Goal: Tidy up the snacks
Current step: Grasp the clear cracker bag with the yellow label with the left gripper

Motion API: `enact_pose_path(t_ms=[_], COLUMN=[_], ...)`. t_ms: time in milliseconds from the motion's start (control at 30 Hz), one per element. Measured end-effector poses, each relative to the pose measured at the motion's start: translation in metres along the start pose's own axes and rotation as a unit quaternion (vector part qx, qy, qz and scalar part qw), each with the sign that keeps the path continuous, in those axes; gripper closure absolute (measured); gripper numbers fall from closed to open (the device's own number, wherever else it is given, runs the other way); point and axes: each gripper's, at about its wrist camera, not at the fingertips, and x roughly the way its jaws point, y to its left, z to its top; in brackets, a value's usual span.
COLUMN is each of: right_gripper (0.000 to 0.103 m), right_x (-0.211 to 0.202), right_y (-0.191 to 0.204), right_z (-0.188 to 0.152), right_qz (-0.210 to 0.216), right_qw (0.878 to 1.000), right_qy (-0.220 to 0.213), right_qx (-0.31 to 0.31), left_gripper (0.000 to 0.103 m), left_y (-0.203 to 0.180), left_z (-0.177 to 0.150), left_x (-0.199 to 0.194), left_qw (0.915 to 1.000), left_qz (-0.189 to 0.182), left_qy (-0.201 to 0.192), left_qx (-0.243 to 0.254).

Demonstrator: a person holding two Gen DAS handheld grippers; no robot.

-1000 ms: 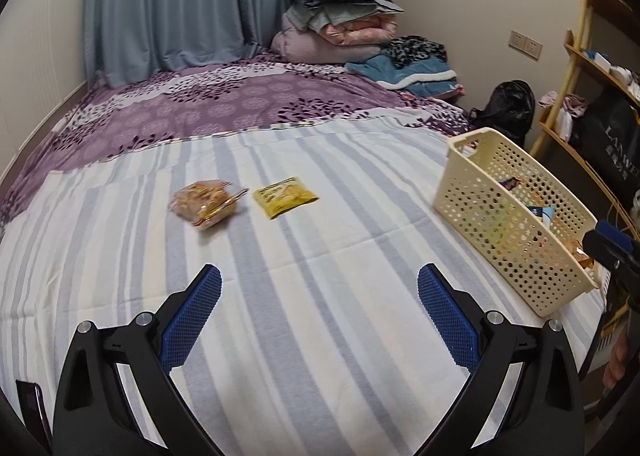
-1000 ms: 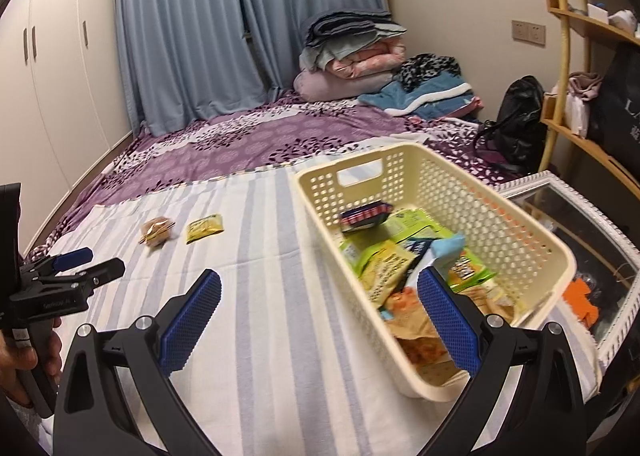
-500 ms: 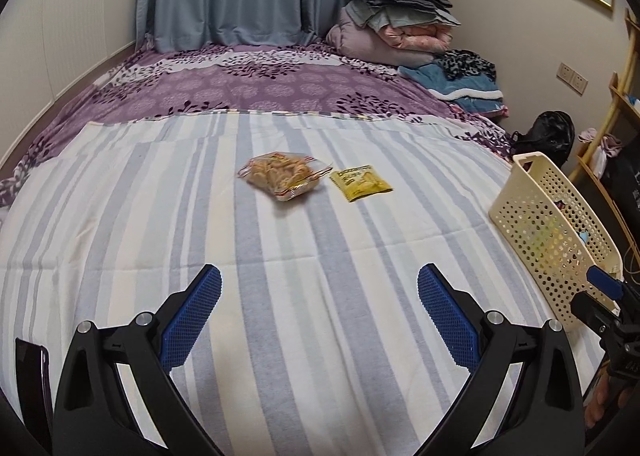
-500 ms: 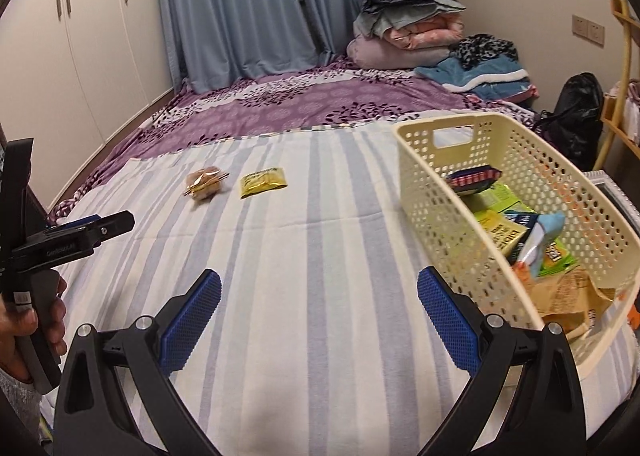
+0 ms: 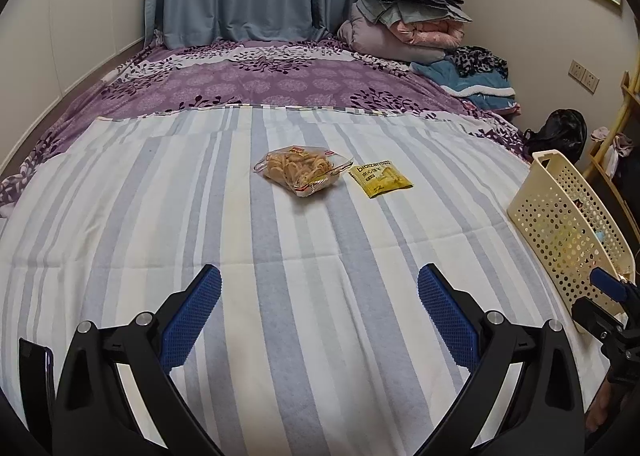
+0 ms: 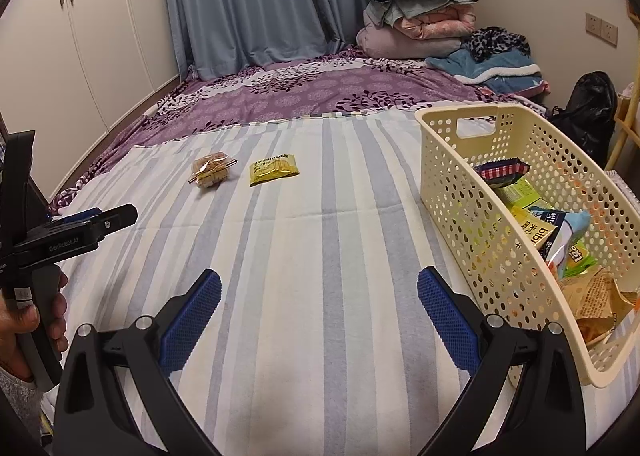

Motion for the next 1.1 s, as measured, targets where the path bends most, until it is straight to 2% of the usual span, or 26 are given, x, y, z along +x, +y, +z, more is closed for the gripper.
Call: enact_pose_path(t_ms=[1100], right_gripper=[0.005], right_x=[0.065], right_y=[0.009], right_z=[0.014], right_qz=[0.020], right_qw=[0.999], right_qy=[0.042], right_qx=[0.002], left_gripper=[0.003], left_y=[0.010], left_z=[0.024], left_x=[0.056], left_qw=[0.9992], left_qz=[0.017], left_qy=[0.036], left_qx=[-0.005])
